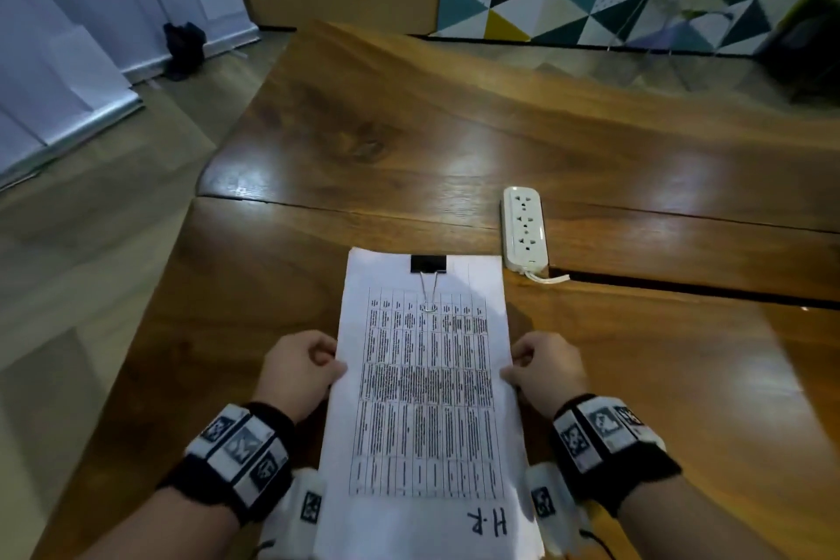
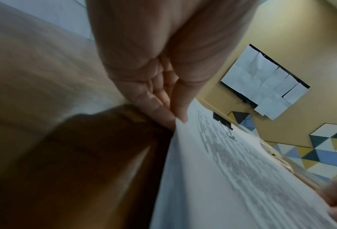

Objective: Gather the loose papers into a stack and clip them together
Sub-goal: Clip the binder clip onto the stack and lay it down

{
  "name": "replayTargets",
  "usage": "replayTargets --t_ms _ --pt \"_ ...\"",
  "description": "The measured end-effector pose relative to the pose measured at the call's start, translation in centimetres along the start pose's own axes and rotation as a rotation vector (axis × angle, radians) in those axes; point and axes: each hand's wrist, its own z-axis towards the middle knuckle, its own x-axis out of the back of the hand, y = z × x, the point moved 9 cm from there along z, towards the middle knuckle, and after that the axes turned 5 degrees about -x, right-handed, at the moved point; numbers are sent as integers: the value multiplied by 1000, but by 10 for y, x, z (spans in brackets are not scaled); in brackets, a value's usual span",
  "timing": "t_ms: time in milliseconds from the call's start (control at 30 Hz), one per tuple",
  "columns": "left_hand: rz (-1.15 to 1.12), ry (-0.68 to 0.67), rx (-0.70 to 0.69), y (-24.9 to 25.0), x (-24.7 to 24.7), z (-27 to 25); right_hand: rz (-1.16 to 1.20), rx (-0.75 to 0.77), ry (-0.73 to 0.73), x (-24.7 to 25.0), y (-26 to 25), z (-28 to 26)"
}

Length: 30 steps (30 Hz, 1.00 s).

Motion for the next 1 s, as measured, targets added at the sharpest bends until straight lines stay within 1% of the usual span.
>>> replayTargets --t_ms 133,267,333,400,467,500,567,633,700,833,1000 --pt "35 140 -58 23 12 21 16 34 81 9 -22 15" --pt "100 230 -139 43 20 30 39 38 116 14 -33 24" --pt "128 207 -183 50 20 28 68 36 127 18 -32 24" --pt "160 99 -201 50 14 24 79 28 121 19 -26 18" --pt "263 -33 -186 36 6 16 40 21 48 10 -15 8" --pt "310 -74 -168 26 4 9 9 7 -4 1 -8 2" --pt "331 -109 -135 8 1 -8 -55 -21 -82 -15 5 -10" --pt "291 -79 -144 -1 -2 -22 -82 -32 -81 -23 11 -17" --pt "252 -40 -170 -2 -4 -29 -83 -29 -37 -22 11 -18" --pt "276 -27 -189 1 -11 -29 -110 -23 -12 -19 6 -18" --pt "271 6 -153 2 -11 -27 -121 -34 11 -23 6 -14"
